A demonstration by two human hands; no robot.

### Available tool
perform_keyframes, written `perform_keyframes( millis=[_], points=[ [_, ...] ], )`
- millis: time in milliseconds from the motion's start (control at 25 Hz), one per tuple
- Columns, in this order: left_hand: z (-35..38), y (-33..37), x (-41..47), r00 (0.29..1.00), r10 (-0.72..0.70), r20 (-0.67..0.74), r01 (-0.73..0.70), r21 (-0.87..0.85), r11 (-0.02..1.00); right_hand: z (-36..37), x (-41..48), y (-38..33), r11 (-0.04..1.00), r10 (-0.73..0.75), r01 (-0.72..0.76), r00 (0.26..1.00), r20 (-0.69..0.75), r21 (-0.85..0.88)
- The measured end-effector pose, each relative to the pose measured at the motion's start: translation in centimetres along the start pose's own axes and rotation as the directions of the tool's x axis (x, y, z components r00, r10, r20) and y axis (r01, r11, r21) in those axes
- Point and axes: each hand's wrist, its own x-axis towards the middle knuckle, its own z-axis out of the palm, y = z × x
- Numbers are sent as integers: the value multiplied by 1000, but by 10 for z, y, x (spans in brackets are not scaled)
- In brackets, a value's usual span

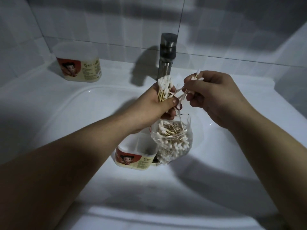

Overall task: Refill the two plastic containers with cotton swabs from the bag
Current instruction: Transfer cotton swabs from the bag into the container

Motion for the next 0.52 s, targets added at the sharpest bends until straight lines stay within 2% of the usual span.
perform_keyframes(
  millis=[200, 520],
  points=[
    [2, 5, -3, 999, -42, -13, 43, 49, 998, -1, 1, 0, 1000, -21, 21, 1000, -23, 14],
    [0, -4, 5, 981, -96, -166, 108, 60, 992, -4, 3, -1, 997, -34, 42, 994, -104, 67]
  ],
)
